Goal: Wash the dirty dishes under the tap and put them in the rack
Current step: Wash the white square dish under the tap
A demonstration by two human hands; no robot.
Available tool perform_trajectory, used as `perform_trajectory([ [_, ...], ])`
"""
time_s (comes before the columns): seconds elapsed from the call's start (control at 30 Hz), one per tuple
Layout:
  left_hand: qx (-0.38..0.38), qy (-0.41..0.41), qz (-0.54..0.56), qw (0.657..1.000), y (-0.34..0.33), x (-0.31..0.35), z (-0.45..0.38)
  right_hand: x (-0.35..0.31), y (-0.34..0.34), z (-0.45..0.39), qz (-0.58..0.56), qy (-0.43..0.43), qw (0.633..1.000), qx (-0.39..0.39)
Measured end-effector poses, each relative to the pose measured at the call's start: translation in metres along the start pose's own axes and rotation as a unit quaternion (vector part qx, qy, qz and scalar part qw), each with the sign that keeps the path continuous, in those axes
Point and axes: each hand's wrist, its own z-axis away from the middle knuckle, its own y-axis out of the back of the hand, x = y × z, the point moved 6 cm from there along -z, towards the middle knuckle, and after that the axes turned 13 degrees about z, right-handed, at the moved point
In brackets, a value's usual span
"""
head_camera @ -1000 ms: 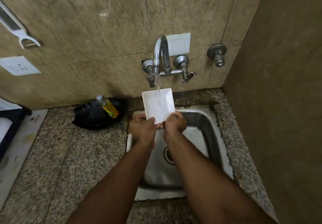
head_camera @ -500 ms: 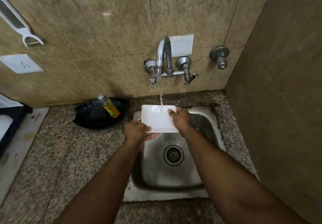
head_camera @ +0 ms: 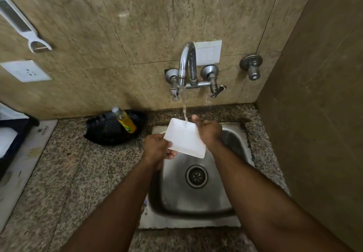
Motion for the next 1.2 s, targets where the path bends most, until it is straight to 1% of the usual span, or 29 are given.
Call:
perform_trajectory([
  [0.07,-0.009,0.001,-0.013,1.0,-0.001,-0.001,-0.003,-0.007,0.004,-0.001,0.092,0.05,0.994,-0.001],
  [0.13,-0.01,-0.005,-0.026,1.0,-0.003,0.001,-0.006,-0.019,0.008,0.0,0.208,0.094,0.974,-0.004],
  [0.2,-0.015,-0.016,-0.04,0.999,-0.009,0.004,-0.007,-0.028,0.012,0.003,0.289,0.115,0.951,0.005],
  [0.27,-0.028,-0.033,-0.053,0.998,-0.015,0.004,-0.012,-0.031,0.018,0.004,0.331,0.099,0.938,0.022],
  [0.37,-0.034,-0.054,-0.065,0.996,-0.021,0.005,-0.016,-0.028,0.022,0.007,0.34,0.054,0.939,0.015],
  [0.43,-0.022,-0.064,-0.069,0.995,-0.023,0.007,-0.019,-0.025,0.021,0.007,0.325,0.048,0.945,0.003],
  [0.5,0.004,-0.08,-0.056,0.995,-0.021,0.012,-0.022,-0.018,0.018,0.004,0.269,0.054,0.961,-0.028],
  [0.57,0.033,-0.098,-0.054,0.993,-0.015,0.012,-0.03,-0.012,0.012,0.002,0.158,0.082,0.98,-0.088],
  [0.6,0.046,-0.097,-0.049,0.993,-0.012,0.009,-0.037,-0.007,0.008,0.002,0.084,0.081,0.985,-0.126],
  [0.63,0.053,-0.09,-0.039,0.994,-0.01,0.006,-0.041,-0.001,0.005,0.004,0.009,0.068,0.985,-0.161],
  [0.67,0.056,-0.082,-0.019,0.995,-0.011,0.004,-0.042,0.003,0.005,0.007,-0.039,0.057,0.981,-0.182],
  [0.7,0.054,-0.07,0.004,0.996,-0.014,0.004,-0.041,0.007,0.006,0.008,-0.058,0.058,0.981,-0.175],
  [0.73,0.045,-0.056,0.024,0.997,-0.02,0.004,-0.038,0.007,0.009,0.008,-0.049,0.078,0.986,-0.14],
  [0.8,0.01,0.006,0.052,0.999,-0.035,-0.003,-0.036,-0.001,0.021,0.013,0.035,0.159,0.986,-0.022],
  [0.83,-0.016,0.043,0.078,0.996,-0.043,-0.006,-0.031,-0.004,0.024,0.019,0.094,0.202,0.975,0.028],
  [0.87,-0.039,0.076,0.12,0.989,-0.051,-0.008,-0.027,-0.009,0.025,0.028,0.149,0.239,0.958,0.057],
  [0.93,-0.059,0.117,0.211,0.969,-0.063,-0.007,-0.024,-0.012,0.019,0.047,0.241,0.289,0.923,0.075],
  [1.0,-0.068,0.127,0.277,0.95,-0.069,0.0,-0.016,-0.007,0.011,0.062,0.292,0.311,0.901,0.084],
  [1.07,-0.078,0.122,0.315,0.938,-0.073,0.006,-0.011,0.001,0.008,0.068,0.318,0.297,0.896,0.091],
  [1.1,-0.079,0.116,0.318,0.937,-0.073,0.007,-0.01,0.005,0.008,0.07,0.312,0.295,0.898,0.092],
  [1.2,-0.093,0.098,0.309,0.941,-0.074,0.009,-0.003,0.011,-0.001,0.076,0.252,0.345,0.902,0.064],
])
